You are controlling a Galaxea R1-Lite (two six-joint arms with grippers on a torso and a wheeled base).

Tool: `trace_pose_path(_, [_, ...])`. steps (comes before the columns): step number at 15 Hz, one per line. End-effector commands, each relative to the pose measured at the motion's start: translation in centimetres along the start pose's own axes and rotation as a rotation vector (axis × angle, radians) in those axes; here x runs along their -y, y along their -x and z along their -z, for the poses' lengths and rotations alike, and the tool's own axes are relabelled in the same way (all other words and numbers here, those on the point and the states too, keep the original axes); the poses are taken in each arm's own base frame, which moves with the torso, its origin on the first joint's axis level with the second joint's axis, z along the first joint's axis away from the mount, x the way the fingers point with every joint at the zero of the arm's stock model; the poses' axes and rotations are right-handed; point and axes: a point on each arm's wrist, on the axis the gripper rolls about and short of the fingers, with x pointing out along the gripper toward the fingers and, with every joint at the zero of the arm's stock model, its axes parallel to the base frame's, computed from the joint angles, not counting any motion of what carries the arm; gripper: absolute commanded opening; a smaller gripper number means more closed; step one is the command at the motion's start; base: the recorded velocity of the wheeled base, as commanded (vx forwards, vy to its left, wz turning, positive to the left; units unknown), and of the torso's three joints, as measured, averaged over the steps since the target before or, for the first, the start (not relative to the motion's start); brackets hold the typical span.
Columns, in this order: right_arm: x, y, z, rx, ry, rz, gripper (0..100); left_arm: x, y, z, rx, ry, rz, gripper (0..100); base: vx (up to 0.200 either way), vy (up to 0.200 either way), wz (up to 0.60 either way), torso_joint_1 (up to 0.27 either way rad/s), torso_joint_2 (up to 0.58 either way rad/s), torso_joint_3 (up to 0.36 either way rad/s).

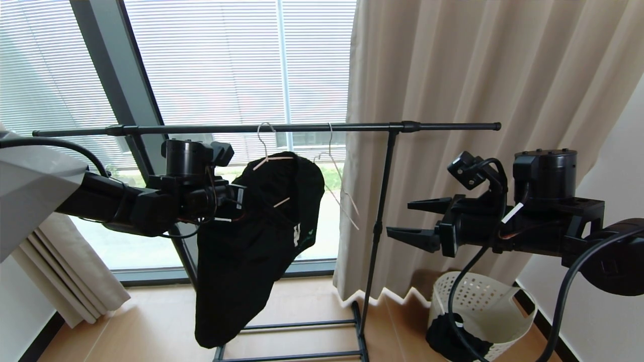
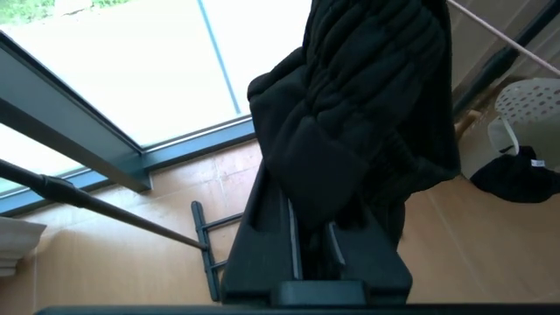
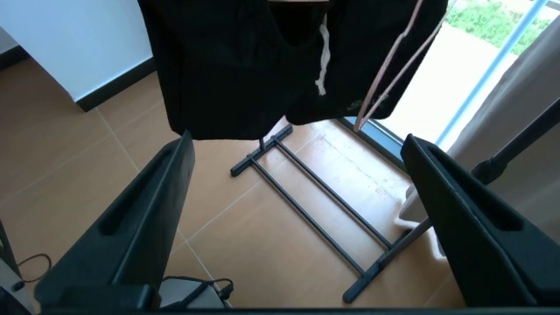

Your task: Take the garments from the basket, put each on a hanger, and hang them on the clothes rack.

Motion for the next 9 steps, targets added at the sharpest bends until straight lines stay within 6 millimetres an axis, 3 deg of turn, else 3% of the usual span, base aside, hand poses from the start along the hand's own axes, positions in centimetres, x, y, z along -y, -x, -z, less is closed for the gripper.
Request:
trace_pose_path(1, [0.0,0.0,0.0,0.001,0.001,0.000,100,-0.1,-0.5,-0.5,0.019,0.000,-0.003,0,0.000,0.000,0.00,0.000,0.00,0.000])
trace_pose_path(9, [0.0,0.0,0.0,0.001,0.001,0.000,100,-0.2,-3.3,-1.8,0.075,0.002,-0.016,0,0.000,0.000,0.00,0.000,0.00,0.000])
